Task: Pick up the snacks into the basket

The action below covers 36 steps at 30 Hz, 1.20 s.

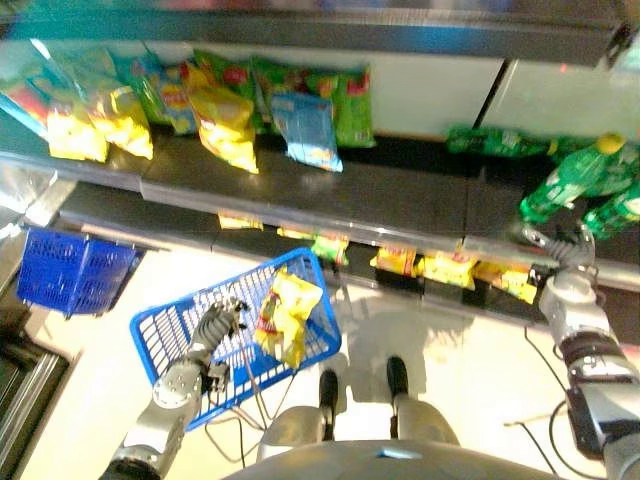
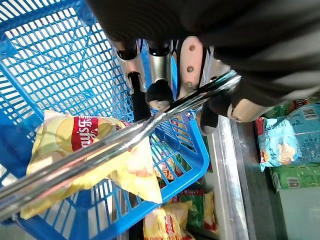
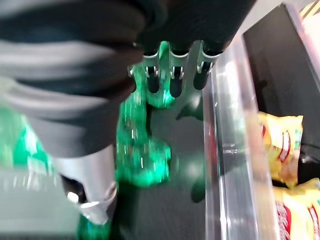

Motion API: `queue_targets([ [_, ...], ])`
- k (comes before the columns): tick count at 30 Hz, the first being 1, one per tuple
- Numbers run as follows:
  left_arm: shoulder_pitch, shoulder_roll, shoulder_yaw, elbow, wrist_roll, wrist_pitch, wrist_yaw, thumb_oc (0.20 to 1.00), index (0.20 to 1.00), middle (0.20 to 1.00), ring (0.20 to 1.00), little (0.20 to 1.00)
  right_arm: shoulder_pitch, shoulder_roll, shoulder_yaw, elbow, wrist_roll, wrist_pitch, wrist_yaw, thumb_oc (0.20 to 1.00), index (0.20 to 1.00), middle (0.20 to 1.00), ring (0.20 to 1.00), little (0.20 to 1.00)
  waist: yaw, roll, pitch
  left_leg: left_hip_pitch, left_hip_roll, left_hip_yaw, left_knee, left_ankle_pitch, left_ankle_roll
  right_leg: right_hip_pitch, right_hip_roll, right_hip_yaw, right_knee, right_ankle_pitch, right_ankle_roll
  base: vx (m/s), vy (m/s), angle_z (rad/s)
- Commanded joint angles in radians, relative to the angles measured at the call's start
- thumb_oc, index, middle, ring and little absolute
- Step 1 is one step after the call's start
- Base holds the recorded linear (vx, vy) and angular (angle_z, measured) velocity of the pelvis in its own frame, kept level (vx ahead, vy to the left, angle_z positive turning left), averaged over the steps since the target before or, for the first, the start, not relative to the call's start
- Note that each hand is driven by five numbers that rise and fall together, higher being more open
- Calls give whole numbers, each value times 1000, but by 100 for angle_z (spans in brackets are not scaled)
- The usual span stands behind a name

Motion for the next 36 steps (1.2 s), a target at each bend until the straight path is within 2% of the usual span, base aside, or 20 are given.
queue_targets([
  [1,-44,4,-12,-191,-103,-132,-31,200,200,200,200,200,-86,-84,65,-3,17,-59,1,1000,1000,1000,1000,1000,24,-35,-17,-128,-45,-2,182,-92,-11,-142,-10,-11,216,-123,66,-111,-54,-7],
  [5,-66,6,-37,-193,-101,-134,-29,200,200,200,200,200,-129,-116,95,-72,24,-82,2,1000,1000,1000,1000,1000,20,-38,26,-199,-45,6,215,-89,-14,-219,-1,-5,264,-125,59,-49,-30,-6],
  [10,-79,-1,-56,-186,-91,-130,-11,200,200,200,200,200,-202,-152,121,-66,24,-83,-16,1000,1000,1000,1000,1000,19,-48,49,-220,-41,15,204,-78,-18,-246,5,-4,268,-121,58,-10,-13,-3],
  [23,-111,5,-96,-205,-77,-128,18,200,200,200,200,200,-354,-182,158,44,67,-73,-49,1000,1000,1000,1000,1000,17,-56,67,-189,-40,16,160,-72,-26,-226,7,-11,252,-127,57,0,0,0],
  [36,-108,34,-112,-247,-101,-126,15,200,200,200,200,200,-516,-230,231,215,139,-46,-11,1000,1000,1000,1000,1000,28,-49,61,-160,-33,5,114,-50,-37,-211,3,-32,245,-134,57,-2,-14,5],
])
